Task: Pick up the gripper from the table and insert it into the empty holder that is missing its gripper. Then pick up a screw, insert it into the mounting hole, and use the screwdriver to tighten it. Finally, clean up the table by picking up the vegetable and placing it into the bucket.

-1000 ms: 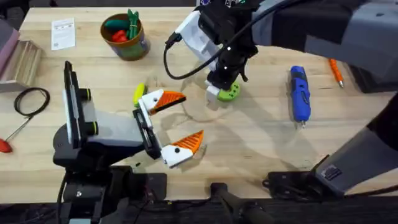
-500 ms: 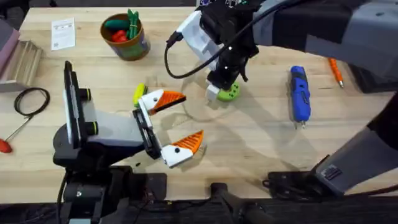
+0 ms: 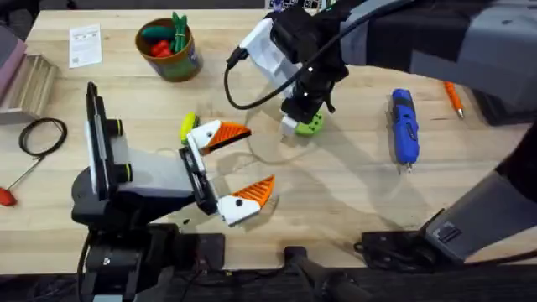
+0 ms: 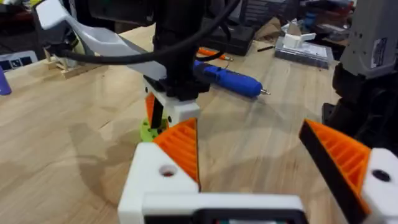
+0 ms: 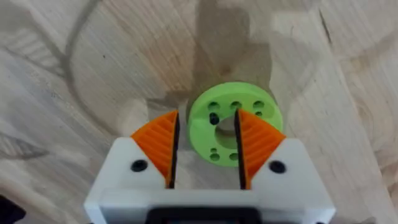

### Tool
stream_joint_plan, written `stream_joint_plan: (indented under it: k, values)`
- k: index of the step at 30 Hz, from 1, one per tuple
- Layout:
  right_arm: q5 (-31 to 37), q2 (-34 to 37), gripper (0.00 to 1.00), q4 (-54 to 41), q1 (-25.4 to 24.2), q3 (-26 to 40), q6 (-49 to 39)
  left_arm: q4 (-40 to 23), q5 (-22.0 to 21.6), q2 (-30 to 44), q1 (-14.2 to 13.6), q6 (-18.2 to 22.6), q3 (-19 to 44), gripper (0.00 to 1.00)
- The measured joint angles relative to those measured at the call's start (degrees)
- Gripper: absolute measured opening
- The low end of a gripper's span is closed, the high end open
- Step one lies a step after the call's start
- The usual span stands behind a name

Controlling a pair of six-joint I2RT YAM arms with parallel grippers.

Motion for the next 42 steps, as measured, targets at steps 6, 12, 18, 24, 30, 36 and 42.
stream_joint_plan:
  k: [6,12,18,24,30,36,42]
  values:
    - [0.04,-0.01,0.477,1.06,0.0,-0.08,0.0,0.0,0.0,0.01,0.0,0.0,0.0,0.985]
    - [0.02,-0.01,0.437,1.33,0.0,-0.1,-0.02,0.0,0.0,0.02,0.0,0.01,0.0,0.985]
    - [0.04,-0.01,0.349,1.33,0.0,-0.12,0.0,0.0,0.0,0.0,0.0,-0.01,0.0,0.985]
    - [0.04,-0.01,0.238,1.31,0.0,-0.12,0.0,0.0,0.0,0.0,0.0,0.01,0.0,0.985]
    - [0.32,0.0,0.09,1.54,-0.04,-0.12,0.0,0.0,0.0,0.0,0.0,0.01,0.0,0.985]
    - [0.42,-0.01,0.01,1.49,-0.09,-0.12,0.0,0.0,0.0,0.02,0.0,0.01,0.0,0.985]
    - [0.42,-0.01,0.007,1.49,-0.09,-0.12,0.0,0.0,0.0,0.0,0.0,0.01,0.0,0.986]
